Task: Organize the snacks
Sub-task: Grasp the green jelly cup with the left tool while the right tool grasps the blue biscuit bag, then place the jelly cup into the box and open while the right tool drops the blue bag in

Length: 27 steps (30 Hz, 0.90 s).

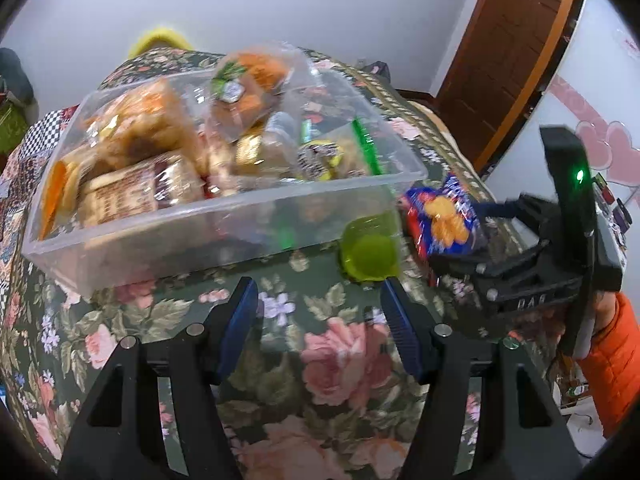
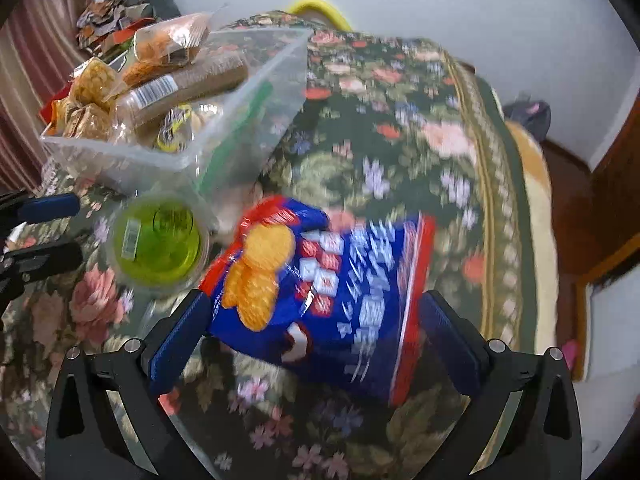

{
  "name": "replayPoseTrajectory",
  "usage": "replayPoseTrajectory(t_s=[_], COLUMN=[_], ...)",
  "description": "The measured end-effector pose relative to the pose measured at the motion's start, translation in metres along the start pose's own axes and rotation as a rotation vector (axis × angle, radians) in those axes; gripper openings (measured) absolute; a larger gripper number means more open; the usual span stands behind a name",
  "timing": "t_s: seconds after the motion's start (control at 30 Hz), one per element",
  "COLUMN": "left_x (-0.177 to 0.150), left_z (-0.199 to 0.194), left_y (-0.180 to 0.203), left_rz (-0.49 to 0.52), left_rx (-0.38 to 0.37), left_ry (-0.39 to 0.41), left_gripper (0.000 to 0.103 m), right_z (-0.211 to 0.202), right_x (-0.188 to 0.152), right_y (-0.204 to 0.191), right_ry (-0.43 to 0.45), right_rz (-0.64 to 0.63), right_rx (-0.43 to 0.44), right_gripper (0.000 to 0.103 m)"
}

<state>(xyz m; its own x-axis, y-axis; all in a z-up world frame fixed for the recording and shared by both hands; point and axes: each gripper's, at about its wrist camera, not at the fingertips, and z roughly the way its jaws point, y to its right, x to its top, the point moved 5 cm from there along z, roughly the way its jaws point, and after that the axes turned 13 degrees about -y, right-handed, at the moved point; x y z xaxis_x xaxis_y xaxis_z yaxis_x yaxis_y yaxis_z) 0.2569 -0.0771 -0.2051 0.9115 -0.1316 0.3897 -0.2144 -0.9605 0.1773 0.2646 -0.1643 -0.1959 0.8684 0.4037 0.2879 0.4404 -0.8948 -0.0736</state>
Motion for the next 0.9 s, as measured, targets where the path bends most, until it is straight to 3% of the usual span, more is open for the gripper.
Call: replayPoseTrajectory(t_s=[0.2,0.43,0.6,0.73,0.9], left_x=[0.014,0.037,0.041,0.037,0.027], left_z=[0.007,0.038,0.054,0.052,0.042], left_y=[0.019,0.025,0.027,0.024,0.017], left_rz=[0.033,0.016,0.020,0.013,0.005], left_rx=[-0.021,-0.048,-0.064,-0.073,-0.056], left_ry=[0.007,-0.037,-0.066,-0.051,-0.042], left_gripper=[0.064,0.063,0.042,0.041,0.041], right_z=[-0.015,-0.032,-0.019,-0.005,-0.001], right_x=[-0.016,-0.009,-0.005,-0.002,-0.004], right_y=[0.007,0.016,0.013,0.009,0.003], right_ry=[0.029,0.080,0.062,0.048,0.085], right_rz=[0.098,0.188,0.187,0.177,0.188], right_rx=[0.033,0.078,0.026,0.020,0.030], right_gripper=[0.102,0.103,0.103,0.101,0.089])
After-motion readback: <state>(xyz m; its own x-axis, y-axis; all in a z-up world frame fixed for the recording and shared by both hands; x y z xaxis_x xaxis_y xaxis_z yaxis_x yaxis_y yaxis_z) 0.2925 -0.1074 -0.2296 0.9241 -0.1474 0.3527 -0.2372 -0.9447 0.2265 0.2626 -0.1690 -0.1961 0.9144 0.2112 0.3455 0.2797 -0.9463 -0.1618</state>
